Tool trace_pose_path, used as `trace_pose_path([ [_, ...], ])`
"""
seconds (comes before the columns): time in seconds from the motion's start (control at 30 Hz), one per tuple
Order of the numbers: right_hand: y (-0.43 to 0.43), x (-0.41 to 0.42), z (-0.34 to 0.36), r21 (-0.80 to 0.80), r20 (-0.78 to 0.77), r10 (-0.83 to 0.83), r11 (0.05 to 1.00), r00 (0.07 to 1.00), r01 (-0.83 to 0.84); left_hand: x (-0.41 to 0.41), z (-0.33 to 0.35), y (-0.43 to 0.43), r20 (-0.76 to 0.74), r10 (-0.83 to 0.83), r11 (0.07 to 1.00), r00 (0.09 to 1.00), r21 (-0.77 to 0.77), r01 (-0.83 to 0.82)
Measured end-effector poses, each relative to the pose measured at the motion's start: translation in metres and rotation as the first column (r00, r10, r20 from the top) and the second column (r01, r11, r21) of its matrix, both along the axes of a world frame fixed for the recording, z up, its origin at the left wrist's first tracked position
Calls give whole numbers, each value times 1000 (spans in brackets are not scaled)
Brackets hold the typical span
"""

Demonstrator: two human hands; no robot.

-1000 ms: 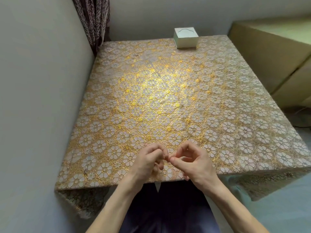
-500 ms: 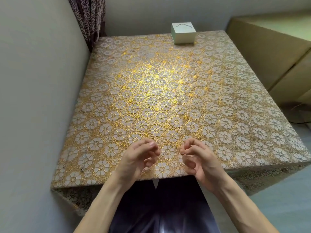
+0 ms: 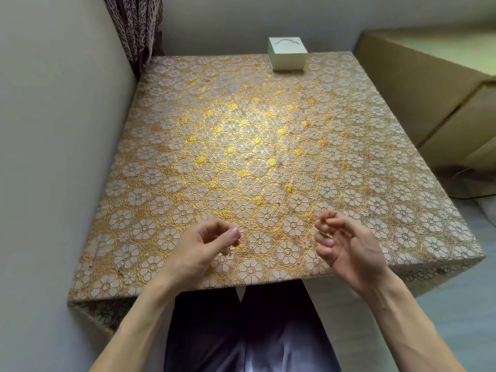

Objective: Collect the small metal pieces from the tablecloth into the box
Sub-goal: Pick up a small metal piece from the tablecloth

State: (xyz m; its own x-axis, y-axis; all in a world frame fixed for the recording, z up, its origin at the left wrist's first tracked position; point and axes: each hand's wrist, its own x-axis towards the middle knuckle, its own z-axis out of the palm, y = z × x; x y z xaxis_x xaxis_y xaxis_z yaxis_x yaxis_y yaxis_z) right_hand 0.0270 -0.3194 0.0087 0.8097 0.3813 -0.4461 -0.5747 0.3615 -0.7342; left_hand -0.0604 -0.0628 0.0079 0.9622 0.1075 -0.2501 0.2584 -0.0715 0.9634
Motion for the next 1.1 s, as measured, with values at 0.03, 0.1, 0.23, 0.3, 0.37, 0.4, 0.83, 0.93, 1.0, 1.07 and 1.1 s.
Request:
trace_pose_path([
  [0.03,-3,2,1,-12,13,-9,1000,1000,9,0,0,1,12,26,1000,1000,5,-26],
  [0.1,-8,11,2,-112,81,-18,993,997,27,0,1,0,22,42,999,999,28,-43],
  [0.23,0,43,3,-484,288,135,875,948,23,-1,-2,-11,-29,-11,999,1000,42,12],
  [0.3,12,64,3,-621,369,256,783,893,32,3,-3,-20,-62,-36,999,997,35,38],
  [0.37,29,85,1,-724,445,386,686,808,71,11,-4,-27,-92,-1,1000,996,7,1],
  [0.4,37,95,0,-760,480,444,642,756,105,15,-4,-29,-107,48,999,993,-13,-50],
  [0.83,63,69,-31,-834,539,670,507,511,215,37,-21,6,40,374,832,927,428,-354],
  [0.93,53,37,-38,-827,557,685,511,469,235,33,-25,7,150,229,703,962,657,-270],
  [1.0,49,20,-43,-819,574,702,496,421,290,29,-25,5,203,68,624,977,756,-200],
  [1.07,49,12,-51,-807,586,720,475,372,352,26,-29,2,205,-86,526,975,840,-131],
  [1.1,50,9,-55,-794,597,724,471,345,385,27,-32,1,193,-138,478,971,872,-105],
])
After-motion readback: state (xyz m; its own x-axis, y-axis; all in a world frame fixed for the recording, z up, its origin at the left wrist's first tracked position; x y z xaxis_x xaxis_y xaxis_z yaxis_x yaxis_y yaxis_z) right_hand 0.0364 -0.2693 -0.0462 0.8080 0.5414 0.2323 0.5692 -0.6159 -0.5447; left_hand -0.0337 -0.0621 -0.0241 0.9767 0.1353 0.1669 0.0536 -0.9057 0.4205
